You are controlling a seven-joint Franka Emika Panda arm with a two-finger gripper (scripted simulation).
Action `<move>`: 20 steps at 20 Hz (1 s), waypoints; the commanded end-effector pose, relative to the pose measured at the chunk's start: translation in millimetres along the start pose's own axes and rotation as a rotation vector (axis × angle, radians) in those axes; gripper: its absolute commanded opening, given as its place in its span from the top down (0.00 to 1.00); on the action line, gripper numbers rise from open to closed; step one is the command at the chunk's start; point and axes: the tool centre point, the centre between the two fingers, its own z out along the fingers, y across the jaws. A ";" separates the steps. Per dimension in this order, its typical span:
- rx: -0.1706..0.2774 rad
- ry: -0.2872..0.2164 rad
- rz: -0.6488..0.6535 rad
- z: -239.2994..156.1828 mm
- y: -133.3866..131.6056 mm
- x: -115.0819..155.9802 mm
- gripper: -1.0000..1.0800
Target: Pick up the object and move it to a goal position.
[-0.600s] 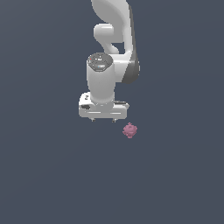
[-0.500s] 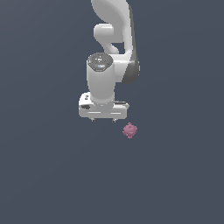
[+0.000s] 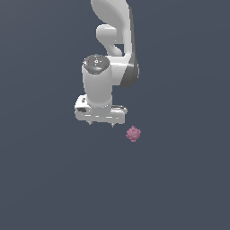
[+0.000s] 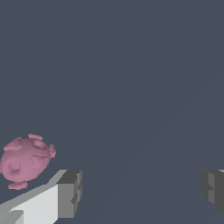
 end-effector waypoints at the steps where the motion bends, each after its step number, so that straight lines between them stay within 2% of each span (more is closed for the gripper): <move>1: -0.001 0.000 0.000 -0.1 0.2 0.2 0.04; 10: 0.004 0.001 0.049 5.5 -13.2 -0.6 0.04; 20: 0.016 0.001 0.197 22.0 -52.0 -4.8 0.04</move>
